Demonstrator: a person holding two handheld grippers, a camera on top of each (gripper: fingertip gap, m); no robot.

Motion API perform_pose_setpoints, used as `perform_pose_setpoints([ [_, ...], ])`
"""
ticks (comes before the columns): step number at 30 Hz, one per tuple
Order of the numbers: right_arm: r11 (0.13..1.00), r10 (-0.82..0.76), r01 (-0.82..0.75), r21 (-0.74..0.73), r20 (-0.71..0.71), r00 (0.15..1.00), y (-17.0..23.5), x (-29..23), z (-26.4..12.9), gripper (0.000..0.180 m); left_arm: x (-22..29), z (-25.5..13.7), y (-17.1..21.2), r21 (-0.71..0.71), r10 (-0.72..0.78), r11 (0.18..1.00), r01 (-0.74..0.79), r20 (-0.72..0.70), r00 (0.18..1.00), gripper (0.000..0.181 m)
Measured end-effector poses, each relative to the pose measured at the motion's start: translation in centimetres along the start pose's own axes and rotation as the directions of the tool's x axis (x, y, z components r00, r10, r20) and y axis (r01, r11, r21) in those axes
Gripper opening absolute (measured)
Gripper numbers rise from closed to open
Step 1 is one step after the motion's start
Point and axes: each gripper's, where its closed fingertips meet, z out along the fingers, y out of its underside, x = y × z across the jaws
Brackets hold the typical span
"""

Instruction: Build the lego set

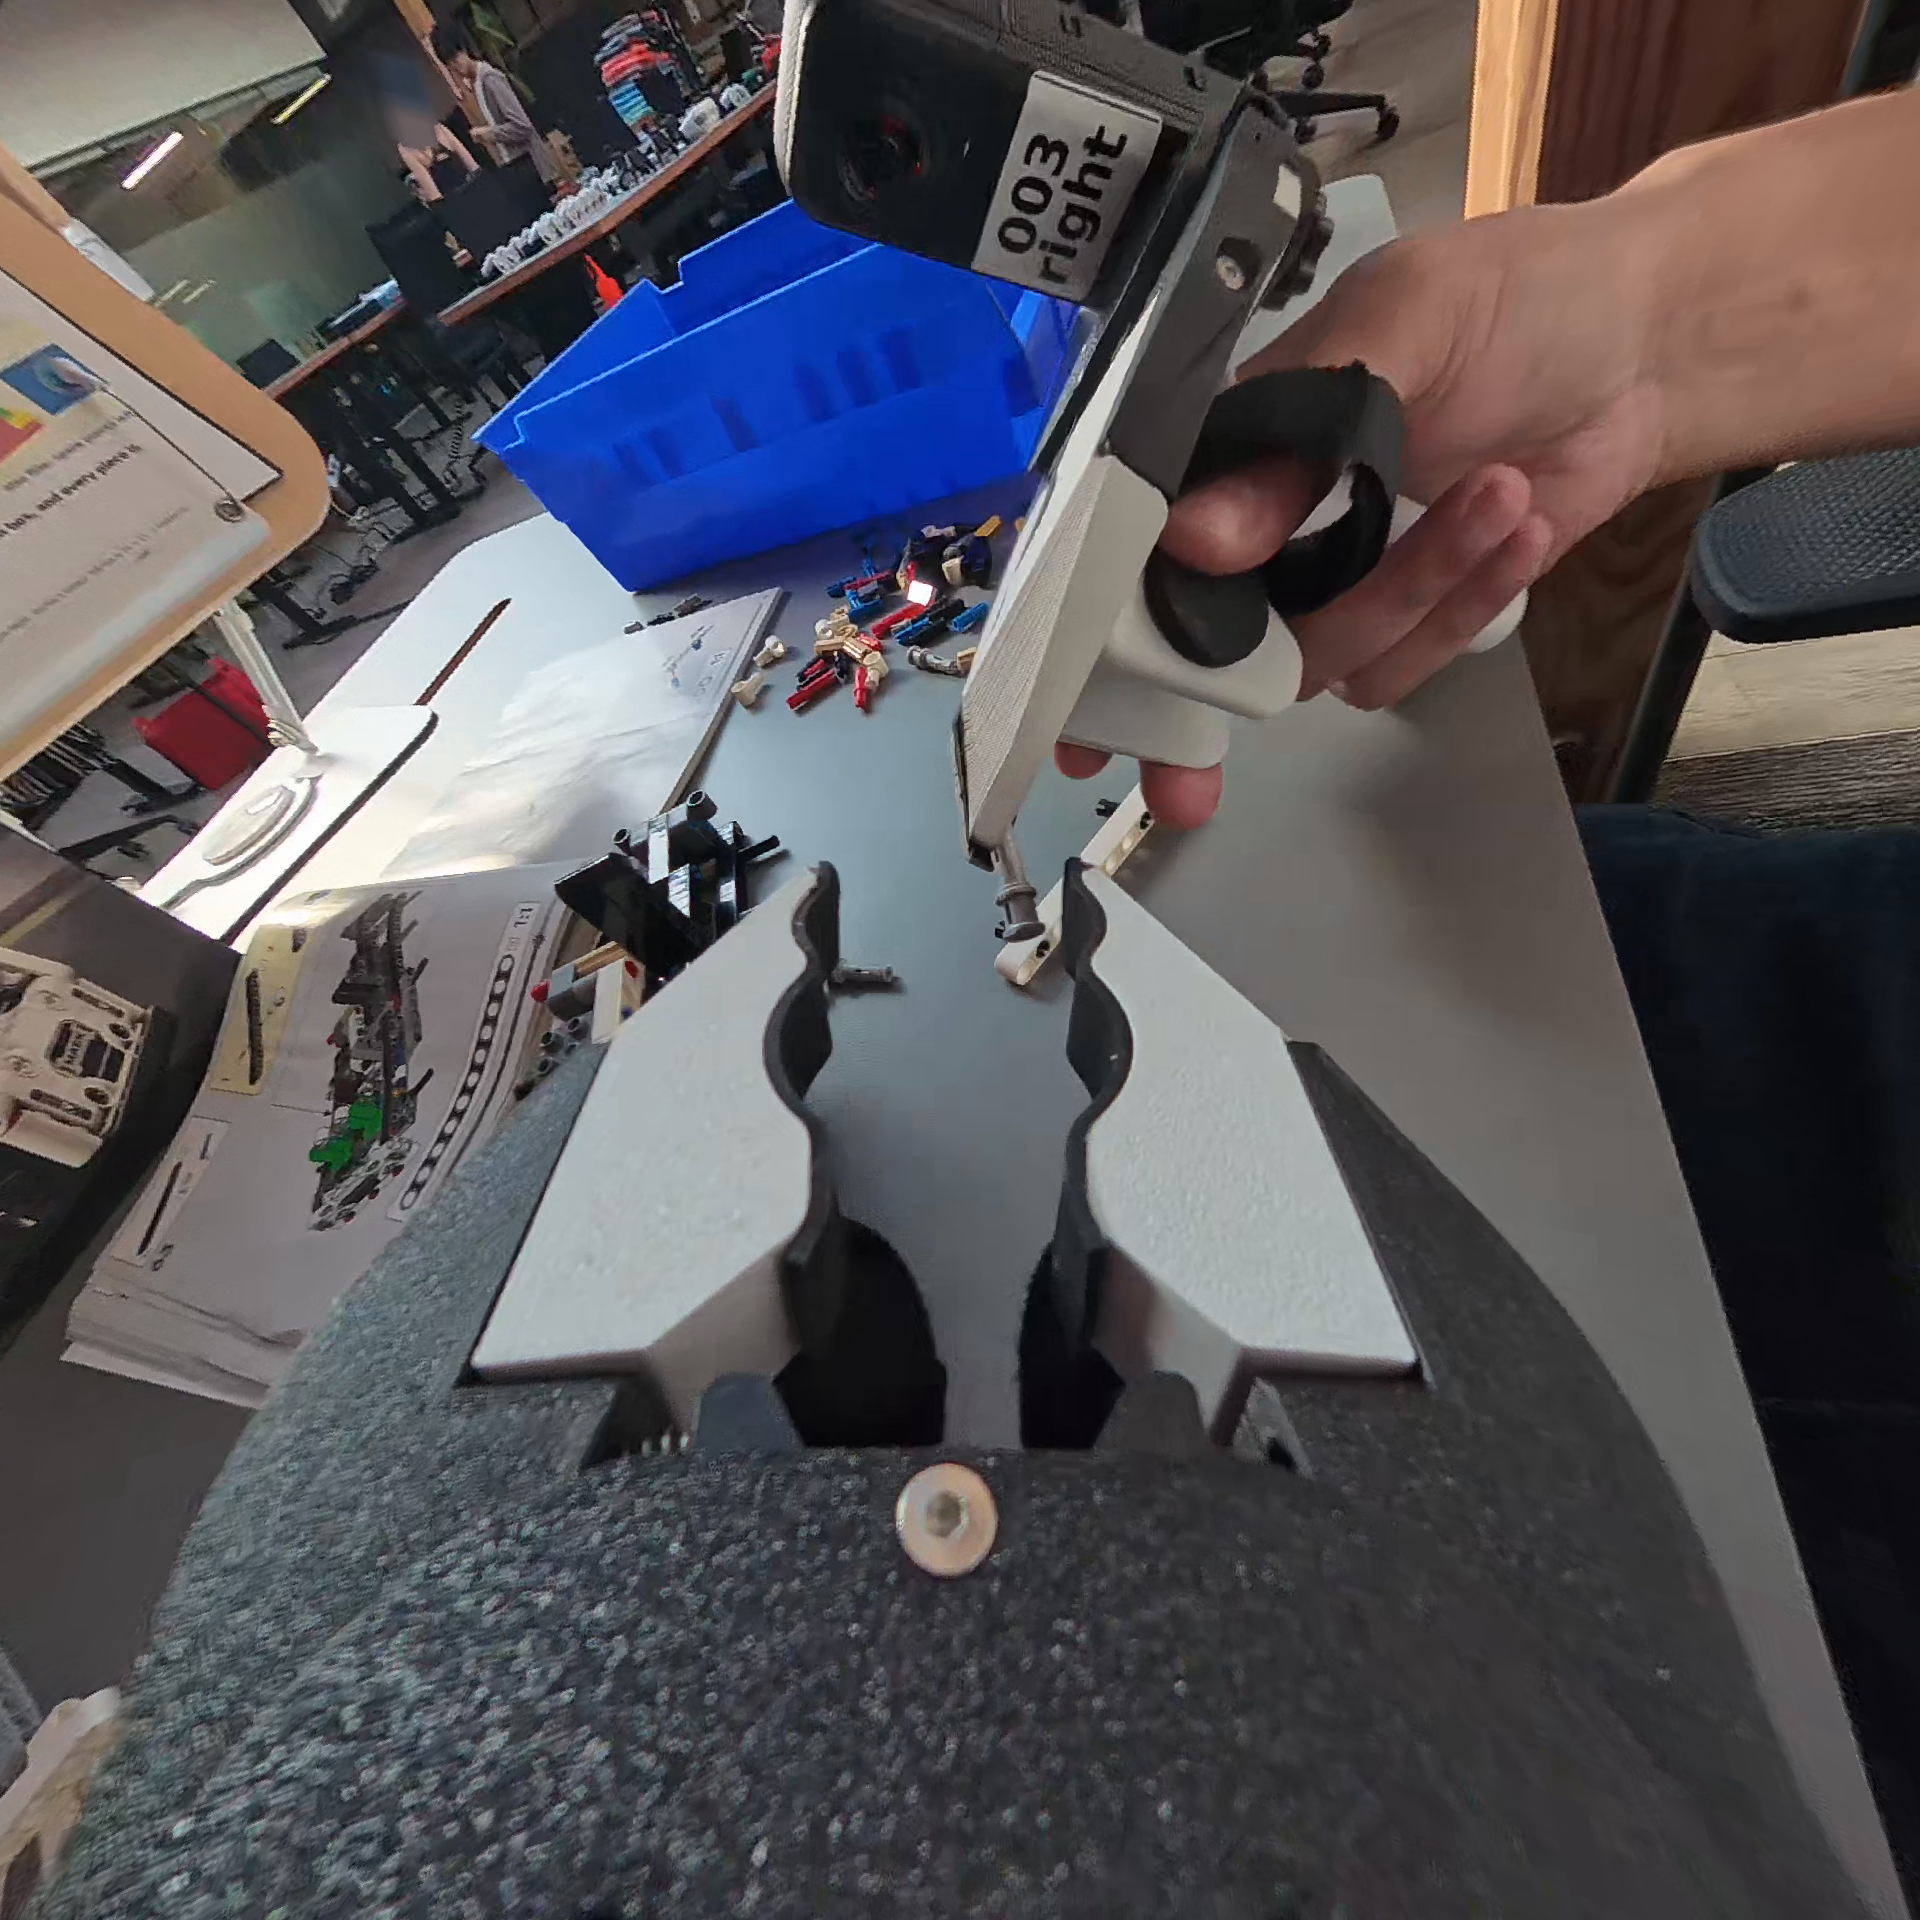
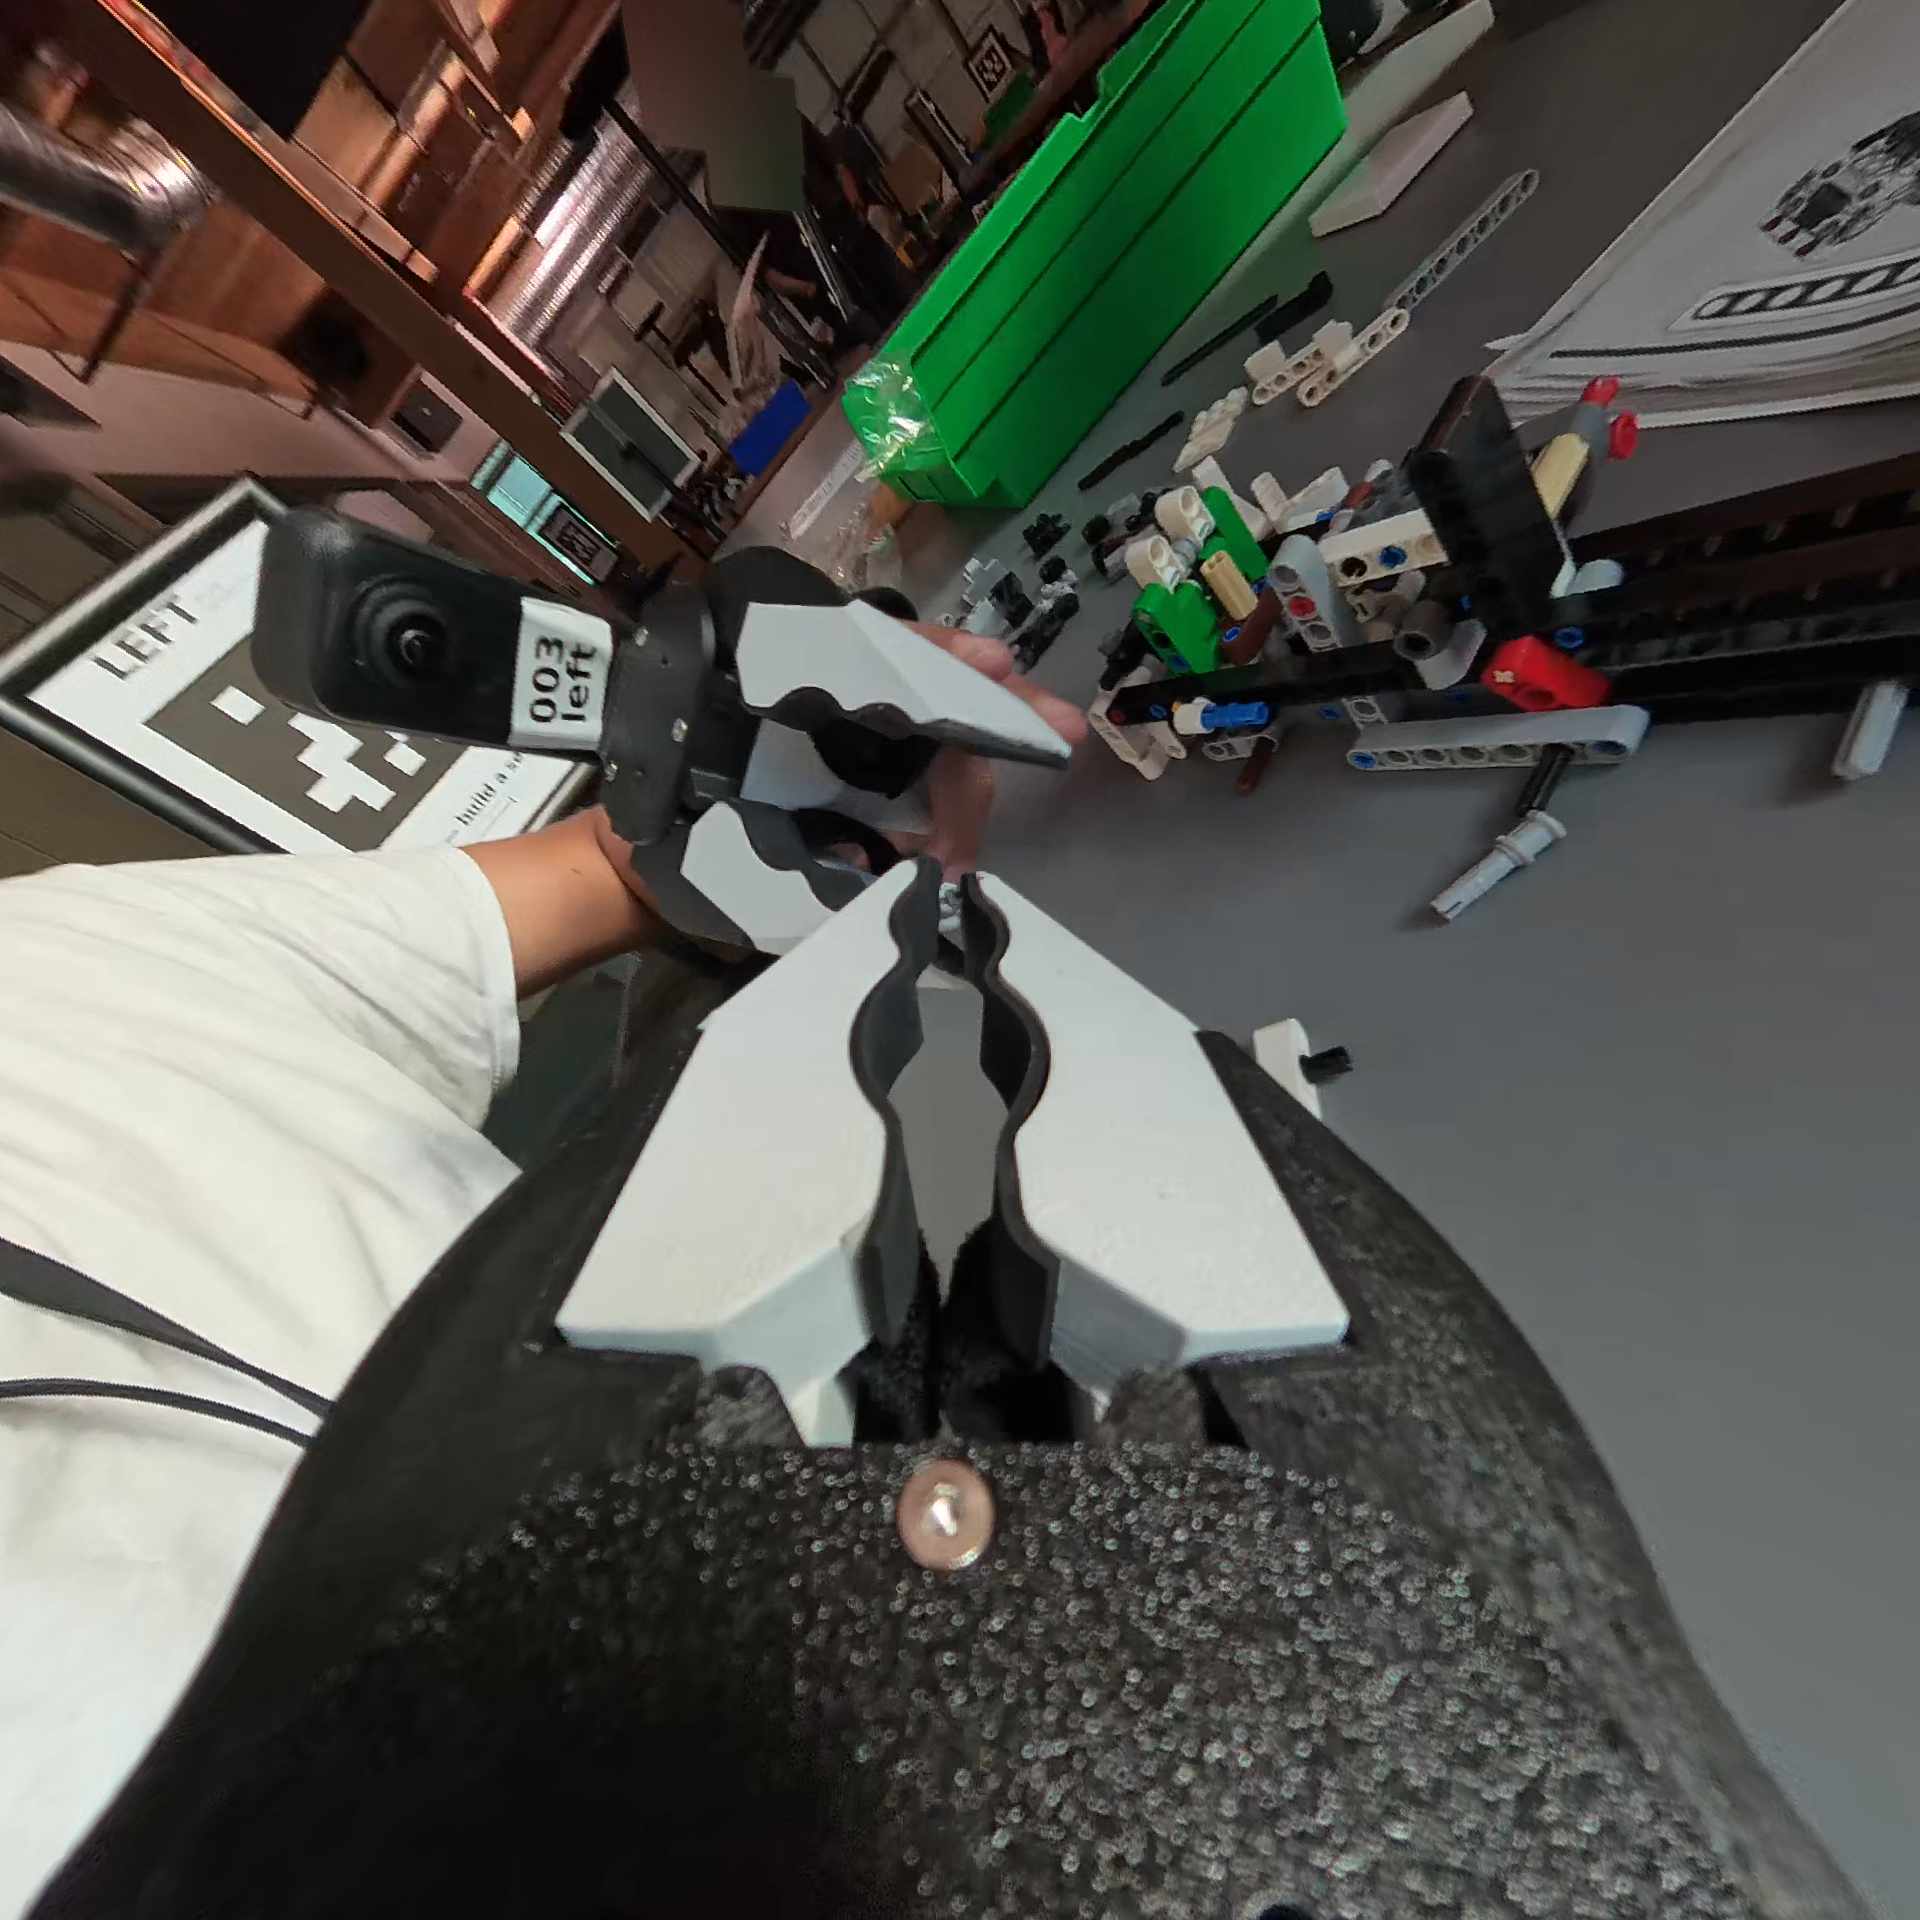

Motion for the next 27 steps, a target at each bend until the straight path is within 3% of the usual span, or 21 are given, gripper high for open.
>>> perform_pose_setpoints([
  [2,0.993,0.104,-0.107,0.042,0.075,0.992,-0.5,-0.7,0.2,0.002,-0.6,0.1,0.1,-0.011,0.072,0.997,-0.071,0.081,0.994,0.055],
  [5,0.973,0.213,-0.225,0.058,0.170,0.962,-0.8,-1.4,0.3,0.002,-1.6,-0.2,-0.6,0.003,0.232,0.971,-0.240,0.243,0.942,0.055],
  [7,0.962,0.243,-0.264,0.074,0.220,0.945,-1.2,-1.7,0.2,0.002,-1.9,-0.9,-1.7,0.039,0.336,0.927,-0.374,0.356,0.872,0.043],
  [9,0.956,0.256,-0.282,0.081,0.240,0.936,-1.5,-1.8,0.1,0.003,-1.1,-1.4,-2.3,0.073,0.394,0.889,-0.452,0.381,0.837,0.022],
  [13,0.958,0.251,-0.278,0.077,0.253,0.934,-1.4,-1.8,0.0,0.002,-0.3,-1.8,-2.9,0.138,0.289,0.929,-0.344,0.313,0.905,0.022],
  [17,0.955,0.258,-0.288,0.074,0.279,0.925,-1.5,-2.0,-0.1,0.002,0.0,-1.9,-2.9,0.161,0.277,0.932,-0.325,0.266,0.923,0.004],
  [23,0.954,0.270,-0.296,0.041,0.305,0.913,-1.3,-2.3,-0.1,0.006,0.2,-2.2,-3.0,0.189,0.275,0.929,-0.319,0.226,0.934,0.003],
  [27,0.983,0.135,-0.160,0.091,0.233,0.963,-2.1,-1.7,-1.2,0.010,0.1,-2.3,-3.0,0.191,0.164,0.963,-0.187,0.131,0.978,0.004],
])
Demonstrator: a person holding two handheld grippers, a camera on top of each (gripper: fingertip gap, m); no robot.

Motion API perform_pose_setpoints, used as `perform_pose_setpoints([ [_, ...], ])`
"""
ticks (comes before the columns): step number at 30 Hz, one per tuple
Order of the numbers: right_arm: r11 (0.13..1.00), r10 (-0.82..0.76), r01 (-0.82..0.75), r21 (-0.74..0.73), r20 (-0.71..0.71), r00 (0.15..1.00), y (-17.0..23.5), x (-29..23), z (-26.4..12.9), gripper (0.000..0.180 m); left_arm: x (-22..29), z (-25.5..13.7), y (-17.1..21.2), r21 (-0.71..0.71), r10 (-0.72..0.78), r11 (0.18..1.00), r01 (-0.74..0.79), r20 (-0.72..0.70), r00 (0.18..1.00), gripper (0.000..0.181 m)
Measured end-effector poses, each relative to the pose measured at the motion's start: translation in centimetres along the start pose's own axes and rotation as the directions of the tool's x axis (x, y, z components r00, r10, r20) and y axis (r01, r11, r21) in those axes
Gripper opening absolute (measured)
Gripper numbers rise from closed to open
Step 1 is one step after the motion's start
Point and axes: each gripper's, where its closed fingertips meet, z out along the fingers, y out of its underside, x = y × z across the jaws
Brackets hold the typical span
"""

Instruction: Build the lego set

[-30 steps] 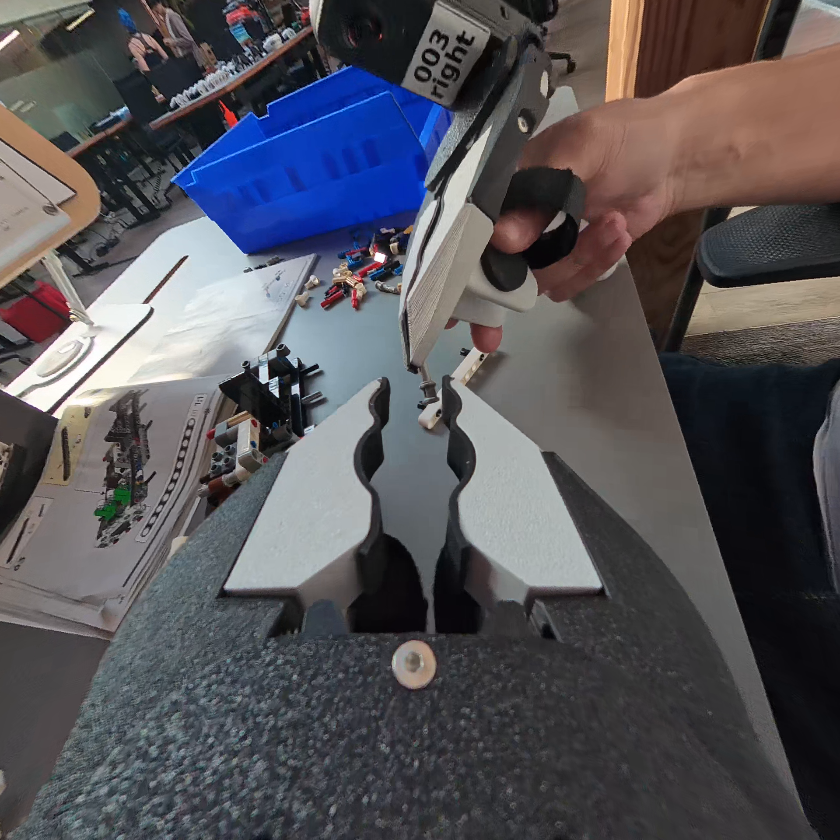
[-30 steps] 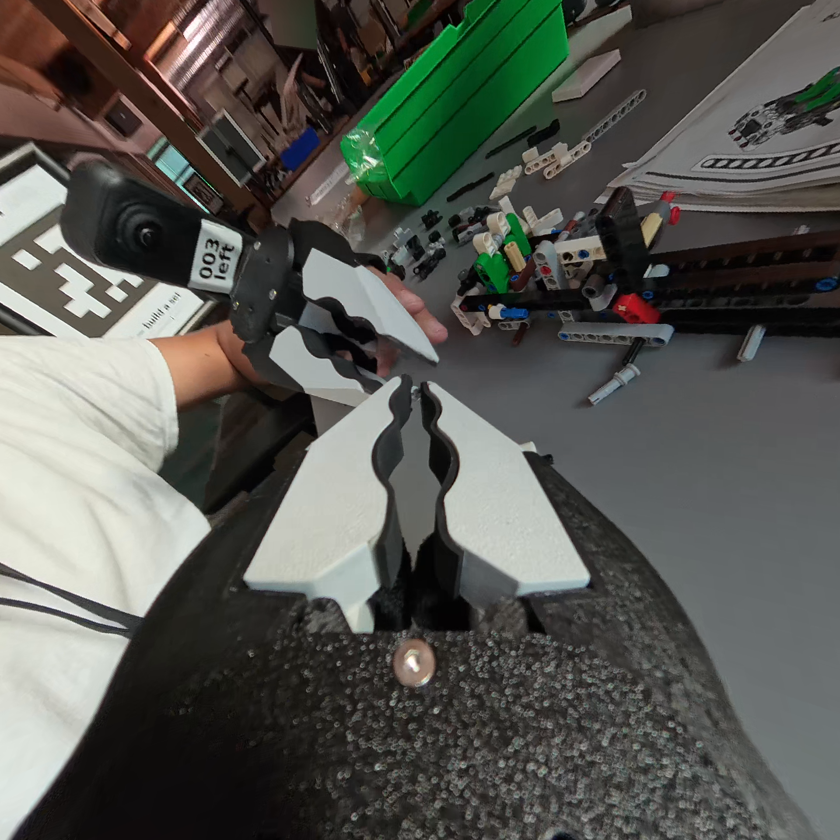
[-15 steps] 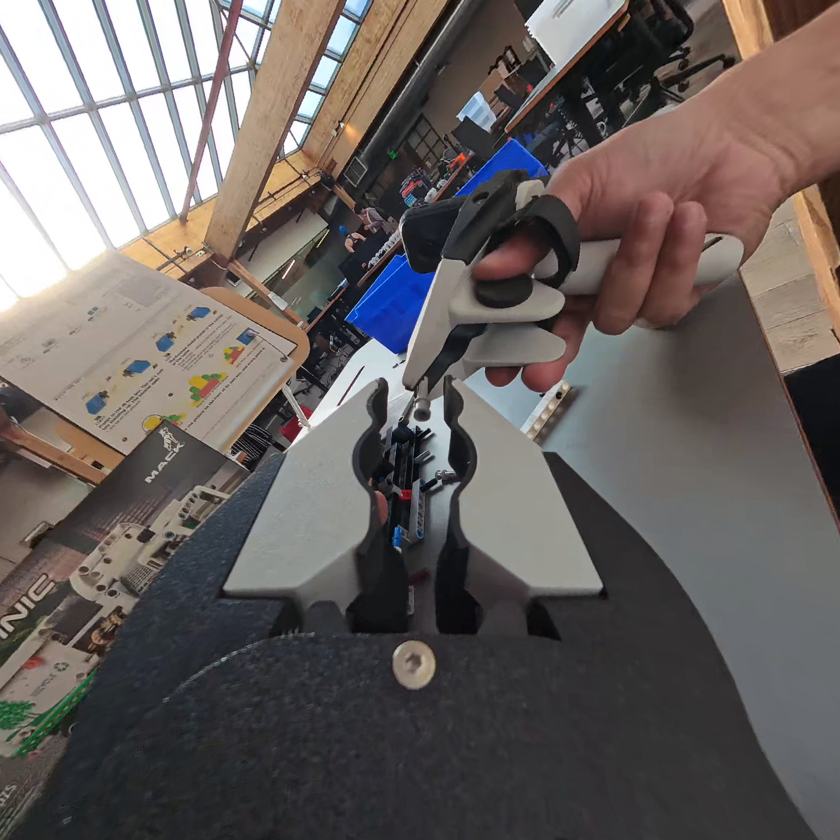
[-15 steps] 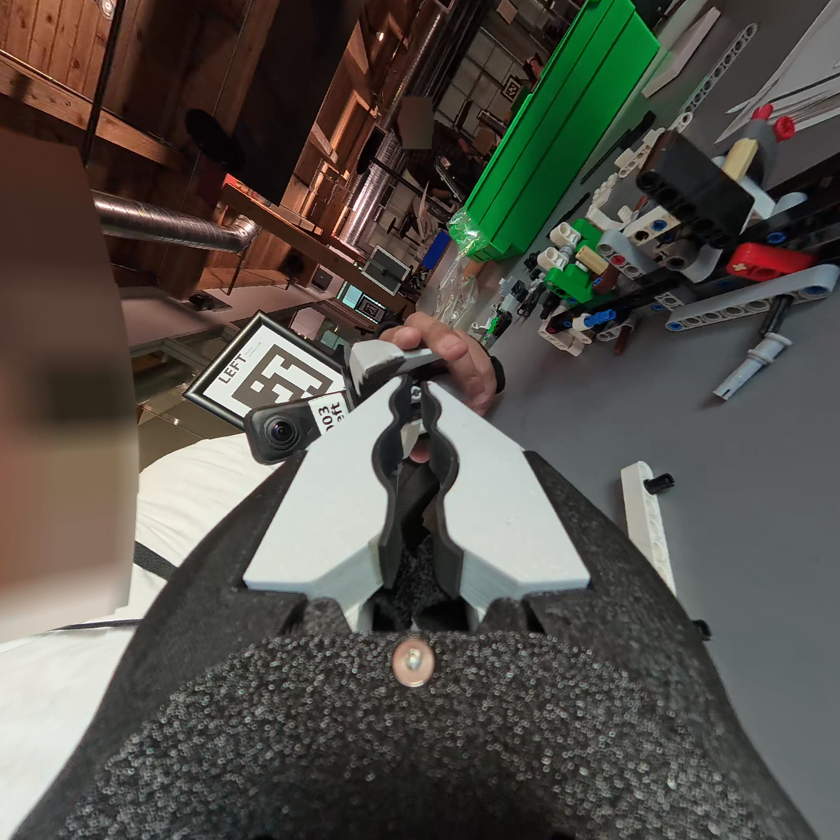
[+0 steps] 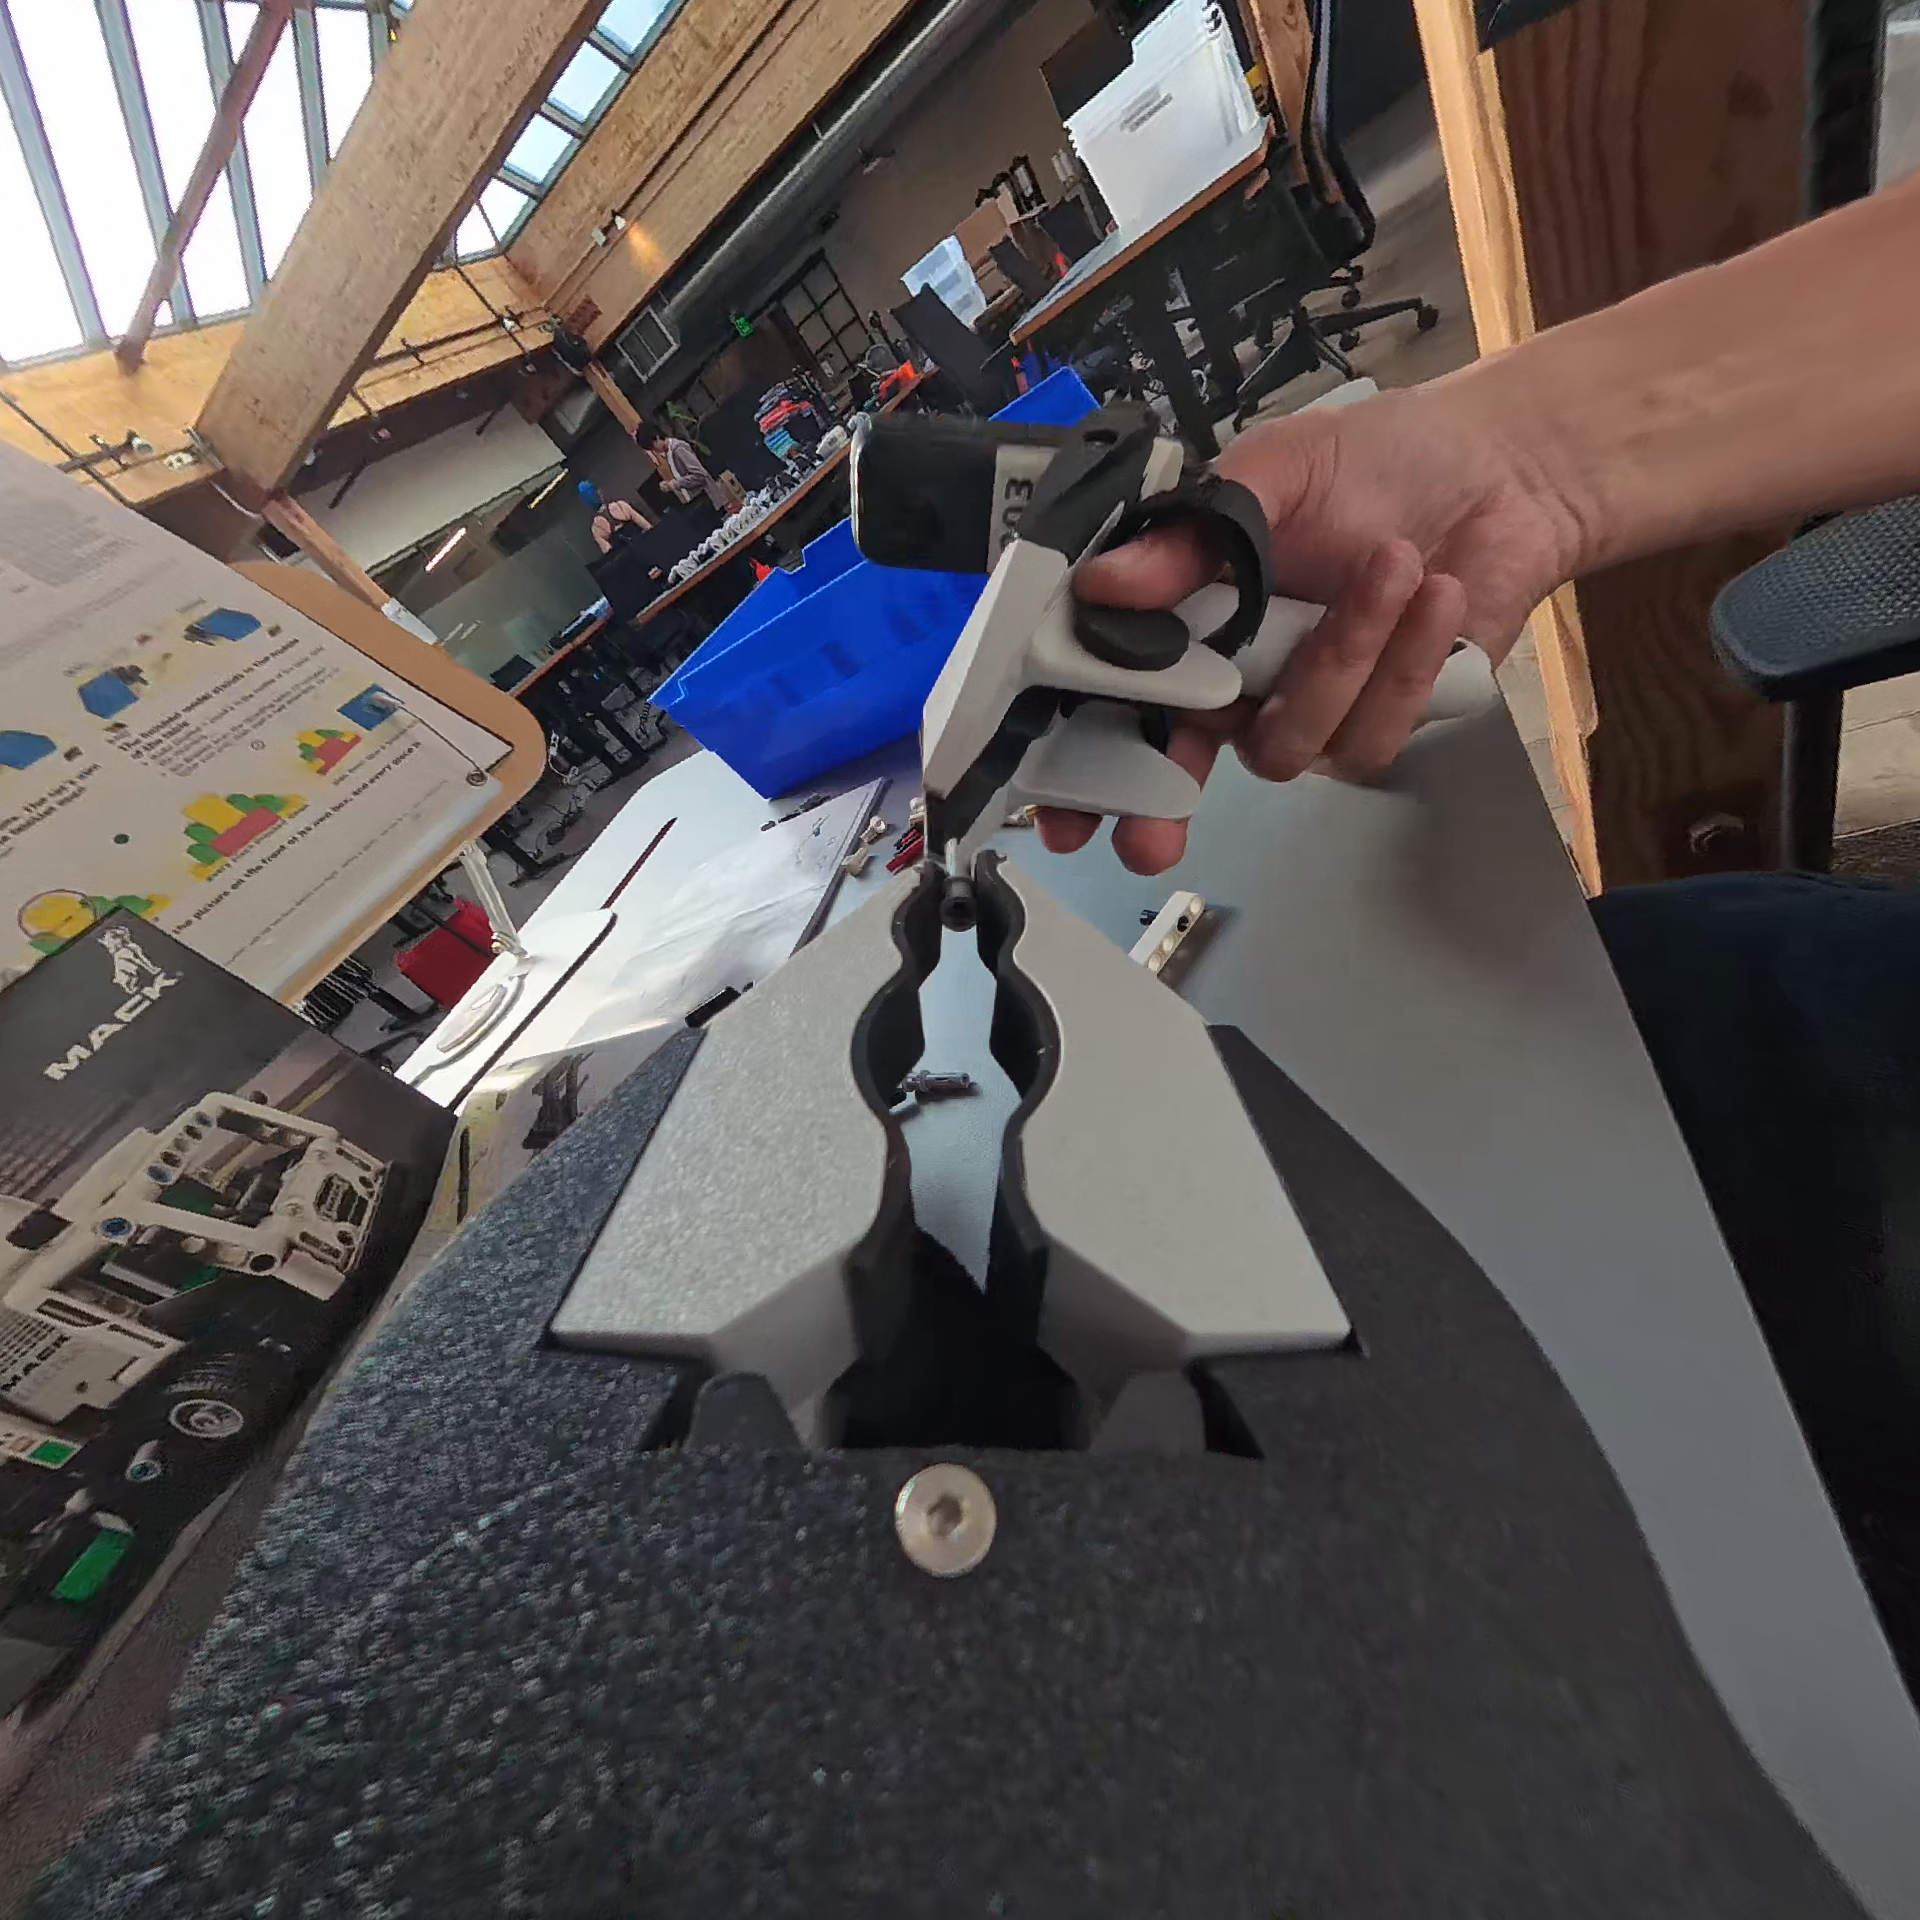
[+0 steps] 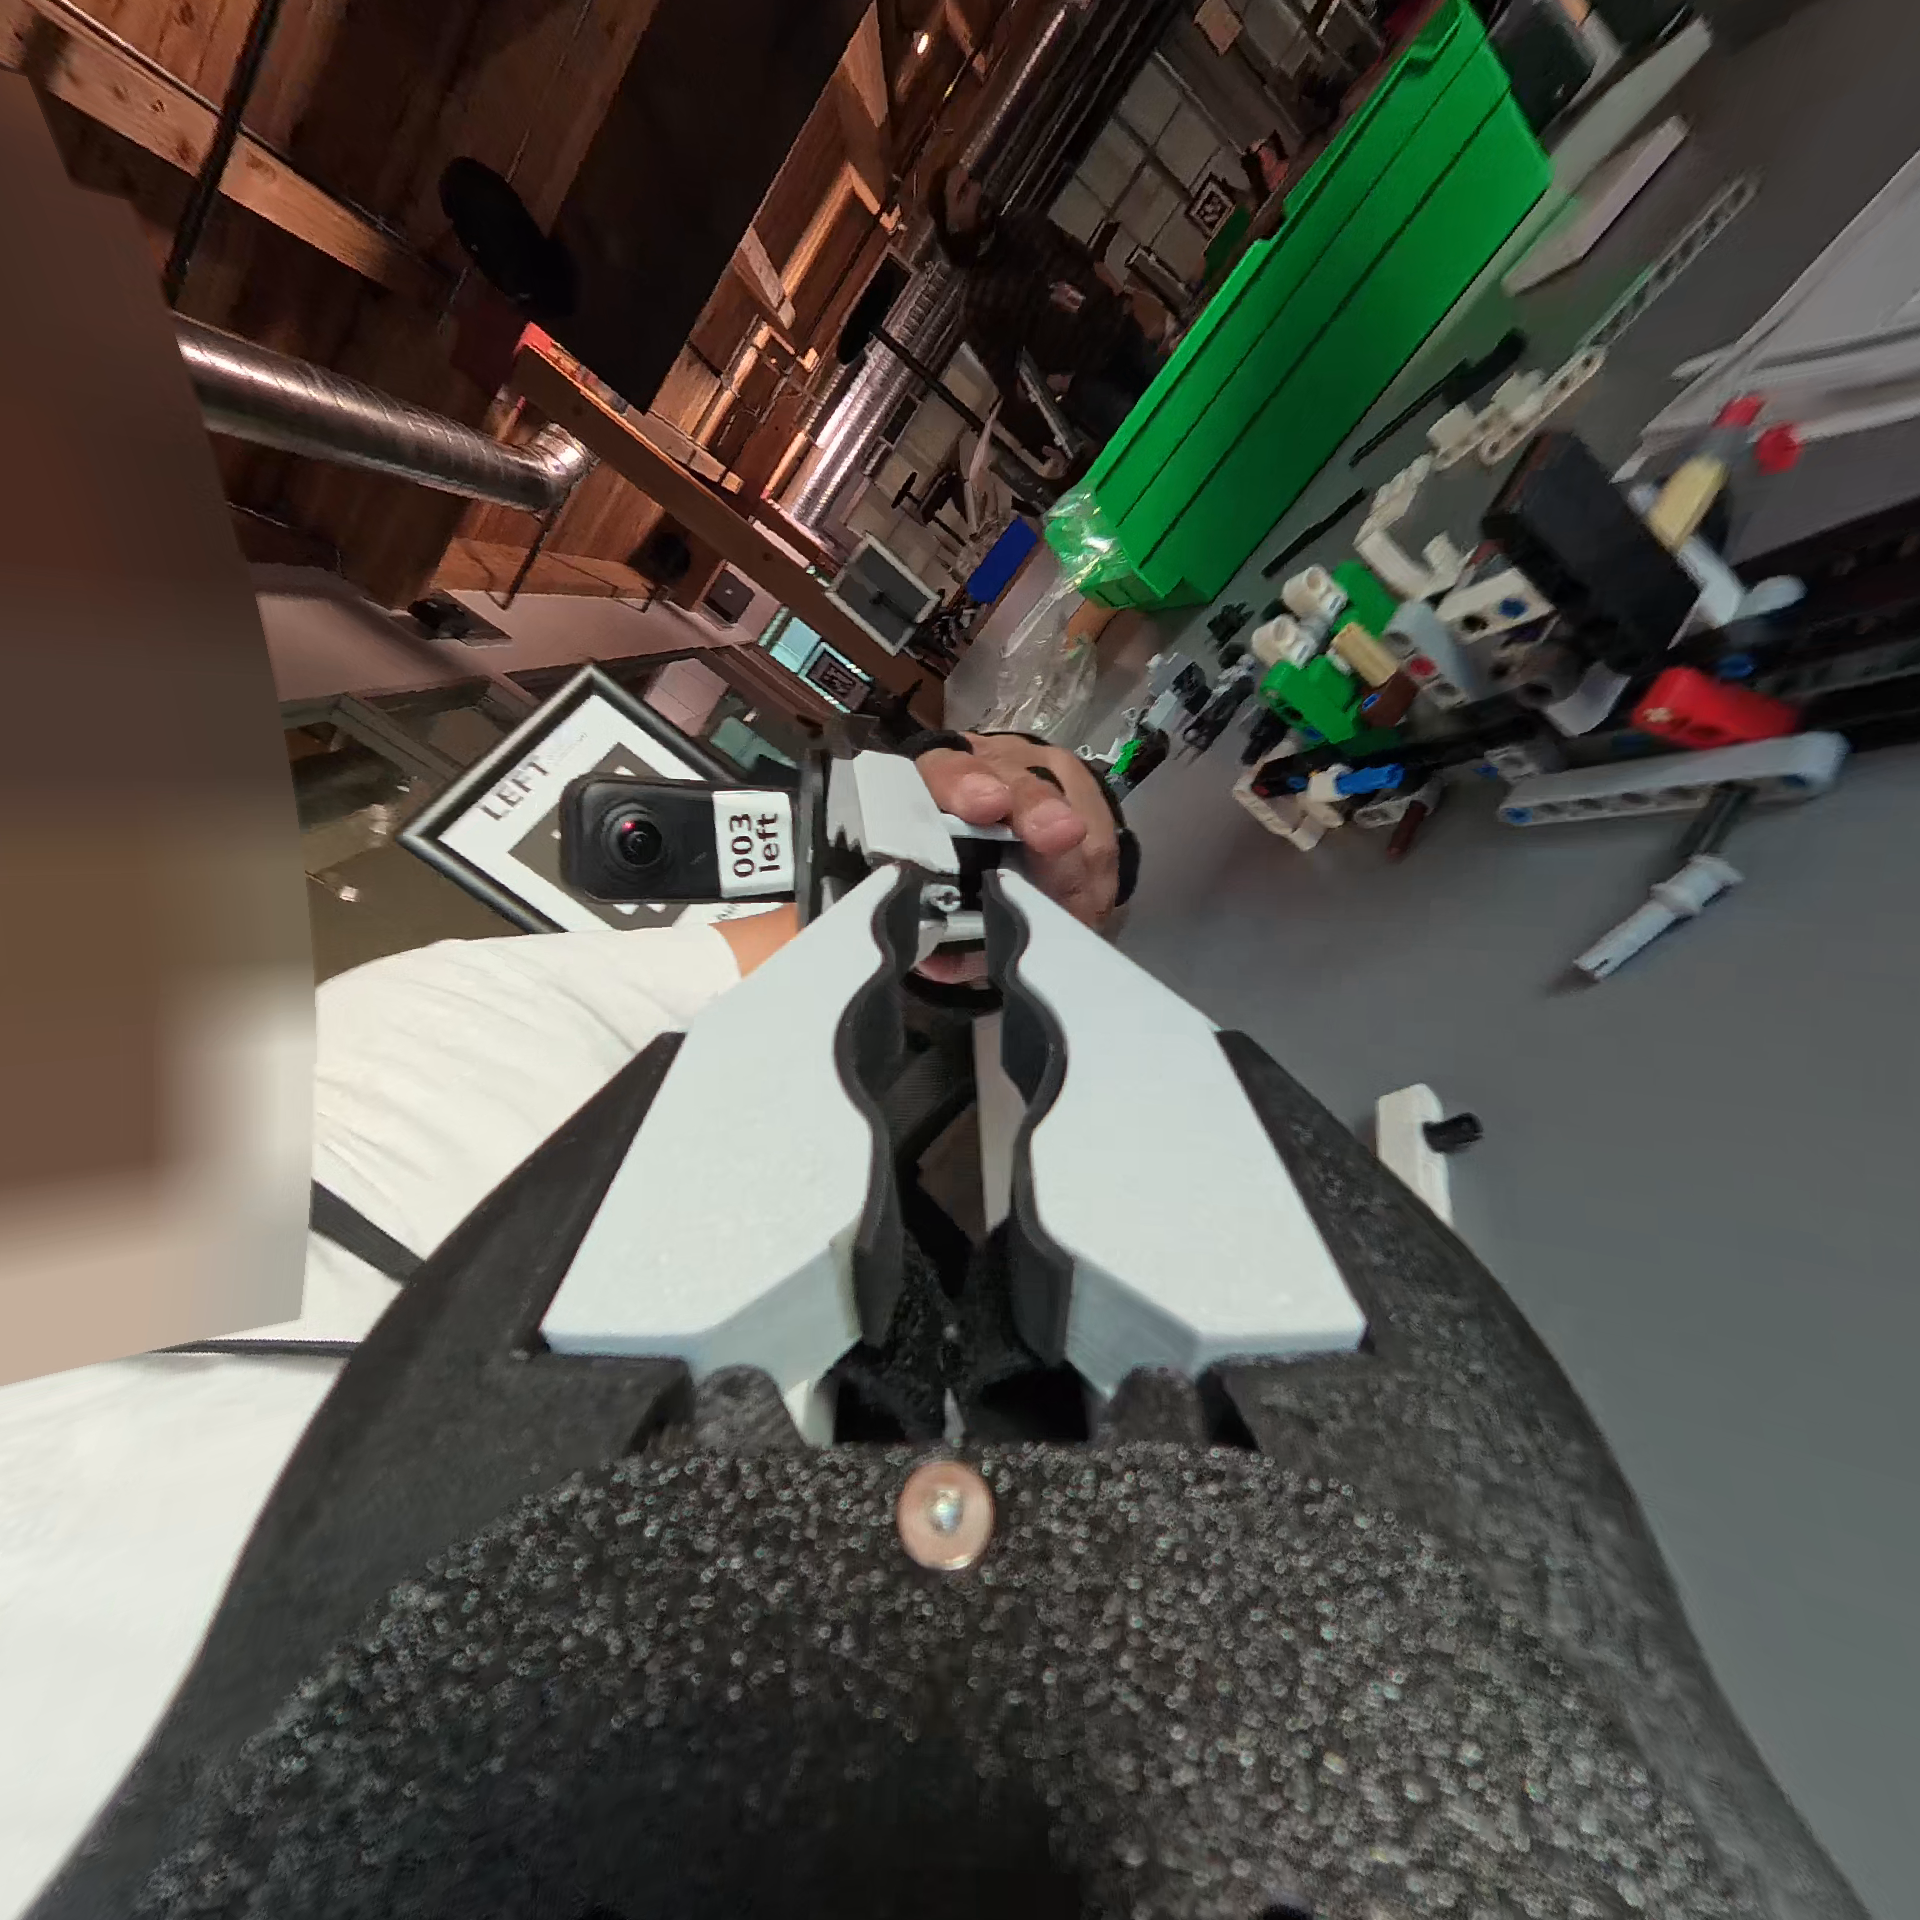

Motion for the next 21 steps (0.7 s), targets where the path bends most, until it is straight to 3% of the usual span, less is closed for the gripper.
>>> perform_pose_setpoints([
  [2,0.977,-0.214,0.208,-0.056,-0.164,0.963,-0.6,1.2,-1.6,0.022,-0.5,0.0,0.5,-0.032,-0.049,0.998,0.049,0.001,0.999,0.004],
  [4,0.857,-0.512,0.433,-0.278,-0.363,0.779,0.0,3.8,-3.5,0.028,-0.8,0.1,1.3,-0.072,-0.101,0.992,0.100,-0.011,0.995,0.004],
  [6,0.719,-0.684,0.476,-0.506,-0.398,0.611,1.6,5.8,-4.7,0.029,-0.4,0.5,2.4,-0.130,-0.123,0.984,0.118,-0.034,0.992,0.004],
  [12,0.615,-0.760,0.413,-0.672,-0.364,0.539,3.8,8.1,-4.9,0.019,0.5,1.7,4.7,-0.243,-0.114,0.966,0.087,-0.099,0.989,0.004],
  [21,0.612,-0.774,0.381,-0.694,-0.424,0.470,3.5,9.4,-4.9,0.007,0.2,1.7,4.6,-0.229,-0.134,0.967,0.112,-0.086,0.987,0.004],
])
